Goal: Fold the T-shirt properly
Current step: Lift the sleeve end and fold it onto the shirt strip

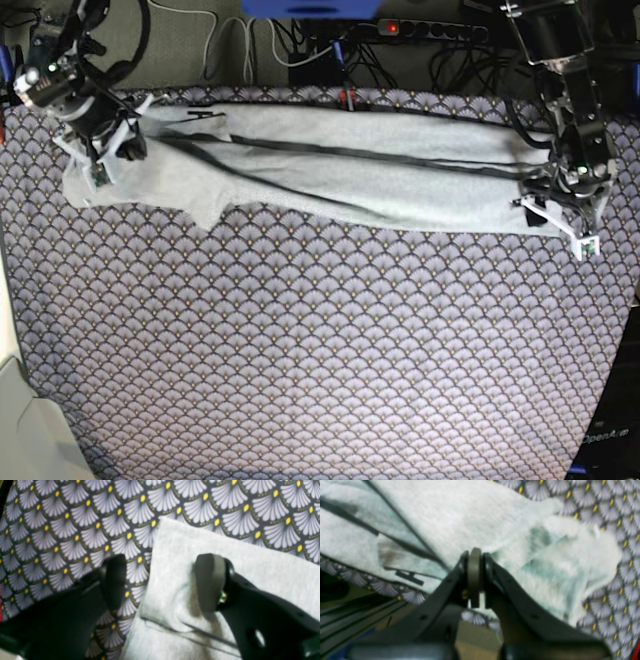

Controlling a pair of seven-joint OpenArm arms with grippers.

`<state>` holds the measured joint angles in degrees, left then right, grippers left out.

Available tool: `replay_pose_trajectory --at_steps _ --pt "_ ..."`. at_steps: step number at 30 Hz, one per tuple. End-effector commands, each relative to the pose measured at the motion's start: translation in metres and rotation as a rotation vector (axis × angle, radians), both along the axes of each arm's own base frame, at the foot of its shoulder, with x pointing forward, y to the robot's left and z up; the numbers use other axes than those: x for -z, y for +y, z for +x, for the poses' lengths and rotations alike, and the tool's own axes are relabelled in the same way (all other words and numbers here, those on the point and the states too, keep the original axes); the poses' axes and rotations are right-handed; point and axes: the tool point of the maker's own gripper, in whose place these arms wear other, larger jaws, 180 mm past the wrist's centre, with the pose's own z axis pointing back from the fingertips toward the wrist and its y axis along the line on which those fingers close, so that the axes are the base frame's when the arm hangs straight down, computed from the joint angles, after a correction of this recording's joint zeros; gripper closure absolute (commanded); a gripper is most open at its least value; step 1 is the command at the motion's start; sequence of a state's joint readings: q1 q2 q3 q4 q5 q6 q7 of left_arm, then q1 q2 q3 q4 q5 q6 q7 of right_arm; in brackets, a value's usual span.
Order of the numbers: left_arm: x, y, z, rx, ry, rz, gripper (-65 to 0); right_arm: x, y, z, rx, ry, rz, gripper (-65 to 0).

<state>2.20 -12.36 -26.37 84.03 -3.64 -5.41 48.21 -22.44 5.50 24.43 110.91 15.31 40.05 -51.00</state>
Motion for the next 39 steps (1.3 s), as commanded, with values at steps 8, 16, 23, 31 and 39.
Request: replay_pose_trajectory --at_steps 8,16,23,31,39 --pt "-0.013 0.008 0.008 -0.001 -0.039 0.027 -42.7 -0.011 -0.017 0.001 0.084 -0.046 -0.001 0.0" --pt "-0.013 0.007 0.008 0.000 -0.038 0.025 -42.7 -0.004 -0.008 -0.008 0.133 -0.032 0.047 0.0" --pt "-0.013 0.007 0.008 0.000 -0.038 0.025 -42.7 -0.001 -0.002 -0.010 0.150 -0.029 0.073 0.0" --pt "-0.013 0.007 0.008 0.000 -0.038 0.025 -42.7 0.002 0.008 -0.012 0.168 -0.025 0.105 0.0" --pt "-0.013 0.007 0.008 -0.001 -0.039 0.025 -42.7 0.001 -0.008 -0.017 0.219 -0.028 0.088 0.0"
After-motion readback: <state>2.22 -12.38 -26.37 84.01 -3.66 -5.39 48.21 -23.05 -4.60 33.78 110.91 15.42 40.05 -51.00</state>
